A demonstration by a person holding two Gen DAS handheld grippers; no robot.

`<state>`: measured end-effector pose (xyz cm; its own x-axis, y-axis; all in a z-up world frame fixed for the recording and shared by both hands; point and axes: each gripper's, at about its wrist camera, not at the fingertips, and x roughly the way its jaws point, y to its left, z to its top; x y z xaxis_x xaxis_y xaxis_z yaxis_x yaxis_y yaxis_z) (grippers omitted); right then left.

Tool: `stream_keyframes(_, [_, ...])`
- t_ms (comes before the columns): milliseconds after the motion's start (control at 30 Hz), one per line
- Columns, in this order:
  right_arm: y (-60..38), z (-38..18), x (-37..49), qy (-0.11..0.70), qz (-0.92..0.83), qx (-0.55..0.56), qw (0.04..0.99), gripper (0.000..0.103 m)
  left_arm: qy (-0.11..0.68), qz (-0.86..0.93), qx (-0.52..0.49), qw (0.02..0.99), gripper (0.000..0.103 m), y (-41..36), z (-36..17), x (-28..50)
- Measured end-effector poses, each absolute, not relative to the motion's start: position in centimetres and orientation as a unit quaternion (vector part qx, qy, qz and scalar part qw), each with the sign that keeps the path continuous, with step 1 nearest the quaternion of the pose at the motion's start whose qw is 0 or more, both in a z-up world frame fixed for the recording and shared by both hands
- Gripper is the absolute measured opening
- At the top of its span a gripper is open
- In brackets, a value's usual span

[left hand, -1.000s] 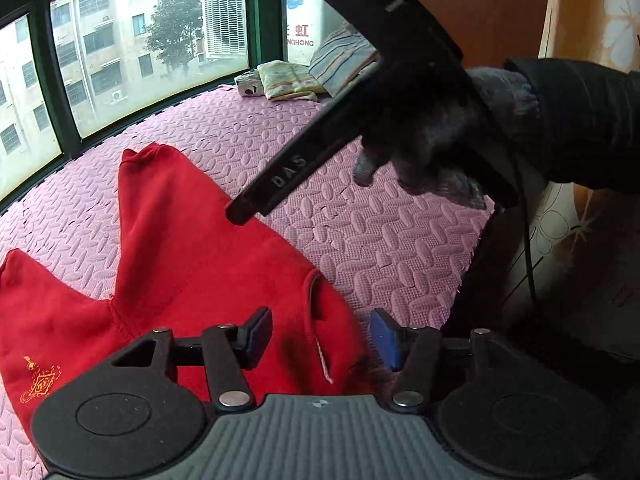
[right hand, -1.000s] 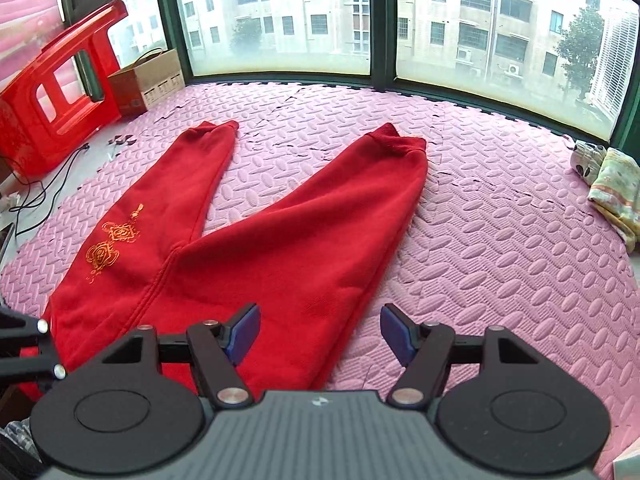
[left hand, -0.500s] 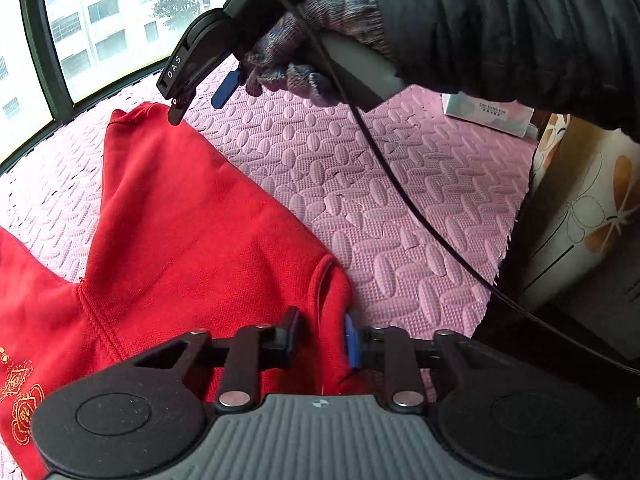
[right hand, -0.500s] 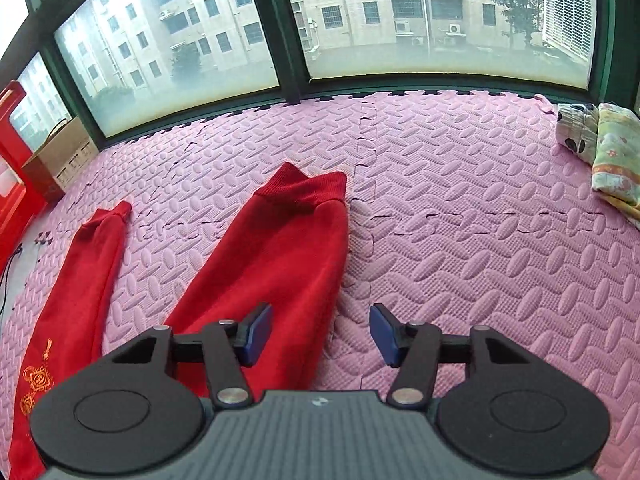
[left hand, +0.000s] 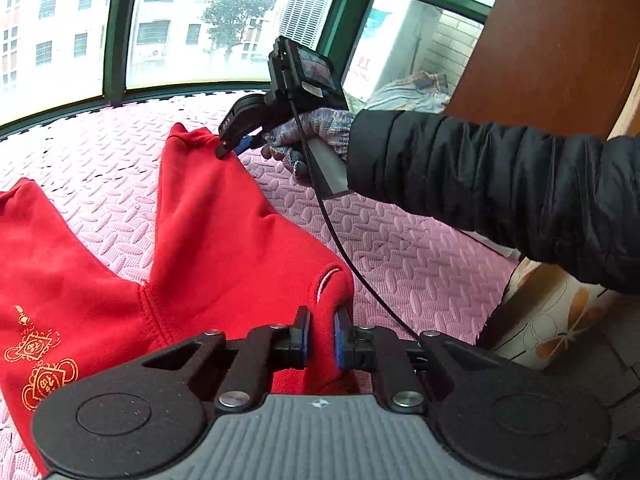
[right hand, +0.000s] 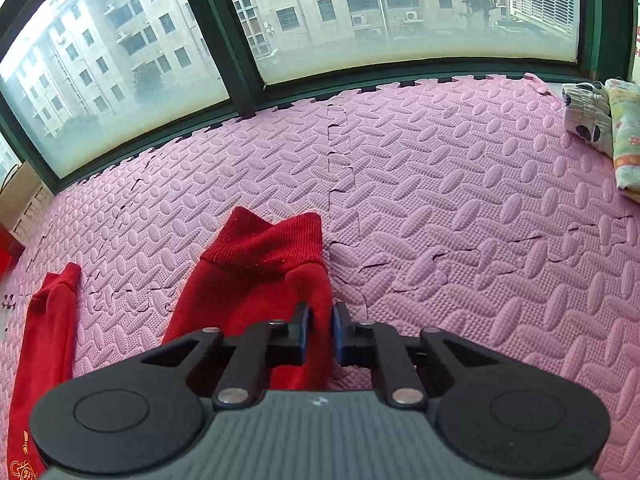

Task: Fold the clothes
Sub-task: 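Grasp a sleeve cuff with the right gripper while the left gripper grasps the hem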

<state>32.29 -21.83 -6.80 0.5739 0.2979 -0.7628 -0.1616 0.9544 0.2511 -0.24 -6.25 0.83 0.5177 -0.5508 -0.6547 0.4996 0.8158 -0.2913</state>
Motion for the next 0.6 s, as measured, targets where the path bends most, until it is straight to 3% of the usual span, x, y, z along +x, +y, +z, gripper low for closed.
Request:
stream_keyframes(367, [-15.3,0.3,31.8,0.385,0.161,0.065,0.906,0.008,0.359,-0.239,-0.142,0.891,0.008,0.4,1.7,-4.1])
stream_keyframes(600, [-6.7,1.7,30.6,0.362,0.199,0.044,0.910,0.007,0.344,-0.202,-0.180,0.899,0.008,3.7,1.7,-7.2])
